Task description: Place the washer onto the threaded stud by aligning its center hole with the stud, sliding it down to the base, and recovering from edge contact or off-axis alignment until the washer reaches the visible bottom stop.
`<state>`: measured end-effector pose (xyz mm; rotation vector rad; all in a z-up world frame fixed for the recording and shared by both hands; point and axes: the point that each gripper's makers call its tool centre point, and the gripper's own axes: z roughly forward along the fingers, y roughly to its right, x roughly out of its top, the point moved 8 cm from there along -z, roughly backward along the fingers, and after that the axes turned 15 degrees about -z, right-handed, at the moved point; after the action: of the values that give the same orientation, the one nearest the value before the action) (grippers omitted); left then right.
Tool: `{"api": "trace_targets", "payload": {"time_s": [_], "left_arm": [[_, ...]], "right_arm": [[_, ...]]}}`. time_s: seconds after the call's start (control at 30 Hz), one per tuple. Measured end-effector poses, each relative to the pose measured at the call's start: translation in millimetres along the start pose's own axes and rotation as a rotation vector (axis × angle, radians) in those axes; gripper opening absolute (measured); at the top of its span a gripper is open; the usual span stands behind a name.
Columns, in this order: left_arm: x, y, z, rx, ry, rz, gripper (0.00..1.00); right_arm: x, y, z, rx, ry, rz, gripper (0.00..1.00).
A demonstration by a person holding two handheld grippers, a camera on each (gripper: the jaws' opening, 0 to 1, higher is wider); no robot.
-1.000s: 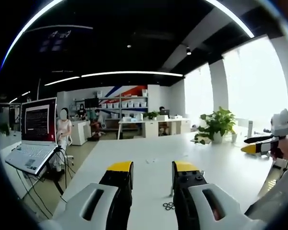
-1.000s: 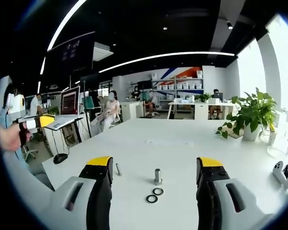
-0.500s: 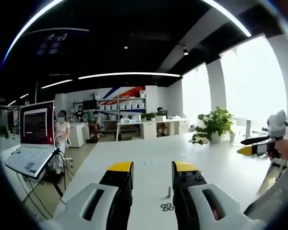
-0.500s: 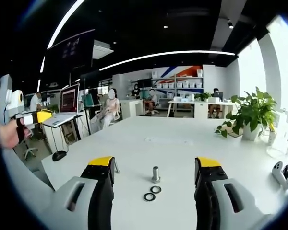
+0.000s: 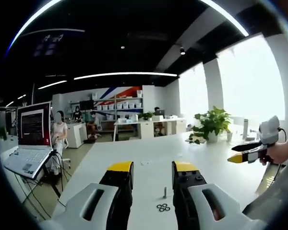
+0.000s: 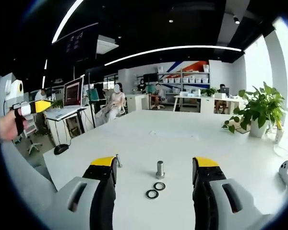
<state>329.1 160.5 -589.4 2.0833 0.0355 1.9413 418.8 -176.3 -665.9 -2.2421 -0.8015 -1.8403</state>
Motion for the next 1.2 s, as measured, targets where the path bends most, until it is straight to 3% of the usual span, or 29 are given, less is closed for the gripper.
{"api": "trace_targets", "payload": {"time_s": [1.2], "left_arm": [[-4.3,7.0,9,0.016,-0.012,0.009,0.30]], "right_arm": [[-48.7,-5,27,0.058,-0.066,0.008,0.62]]}}
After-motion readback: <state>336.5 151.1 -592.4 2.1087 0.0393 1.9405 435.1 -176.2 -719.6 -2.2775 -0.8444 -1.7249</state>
